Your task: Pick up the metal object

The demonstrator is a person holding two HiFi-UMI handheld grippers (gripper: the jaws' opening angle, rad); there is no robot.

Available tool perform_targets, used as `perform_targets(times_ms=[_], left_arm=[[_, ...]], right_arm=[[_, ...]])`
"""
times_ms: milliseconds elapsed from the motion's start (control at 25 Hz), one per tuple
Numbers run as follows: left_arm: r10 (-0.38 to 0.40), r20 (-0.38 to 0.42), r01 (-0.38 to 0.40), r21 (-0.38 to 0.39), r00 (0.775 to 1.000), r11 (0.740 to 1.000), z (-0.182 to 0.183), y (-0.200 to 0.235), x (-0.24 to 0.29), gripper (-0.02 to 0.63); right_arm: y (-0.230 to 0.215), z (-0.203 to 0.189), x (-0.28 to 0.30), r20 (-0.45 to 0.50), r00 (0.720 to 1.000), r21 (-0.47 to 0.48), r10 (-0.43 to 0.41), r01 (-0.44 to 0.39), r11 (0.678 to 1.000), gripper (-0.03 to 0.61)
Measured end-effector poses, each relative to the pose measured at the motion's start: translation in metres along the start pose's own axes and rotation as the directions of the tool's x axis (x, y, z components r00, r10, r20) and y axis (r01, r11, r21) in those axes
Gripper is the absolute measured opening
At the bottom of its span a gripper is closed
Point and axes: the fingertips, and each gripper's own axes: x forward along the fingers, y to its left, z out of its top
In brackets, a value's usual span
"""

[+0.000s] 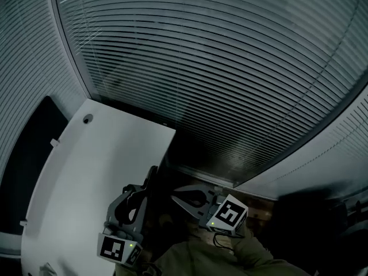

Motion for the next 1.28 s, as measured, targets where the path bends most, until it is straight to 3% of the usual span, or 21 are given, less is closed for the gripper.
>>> perform_targets(times_ms=[320,480,1040,1280], left_arm=[[-0.019,0.03,0.019,0.0,0.999,1.0,0.007,-0.084,-0.027,0.112],[-0.034,-0.002,0.034,0.023,0.999,0.999,0.001,-0.108,-0.04,0.112],[-0.063,-0.005,0.063,0.088,0.998,0.994,0.01,-0.114,-0.052,0.112],[-0.058,-0.076,0.065,0.084,0.995,0.994,-0.002,-0.114,-0.056,0.112]], right_arm=[[0.039,-0.003,-0.075,0.028,0.999,-0.002,-0.022,0.022,1.0,0.005],[0.051,-0.01,-0.096,0.035,0.999,0.018,-0.033,0.032,0.999,0.003],[0.064,0.016,-0.098,0.078,0.997,-0.001,-0.016,0.016,1.0,0.003],[0.073,0.017,-0.093,0.055,0.998,-0.049,-0.006,0.009,0.999,0.003]])
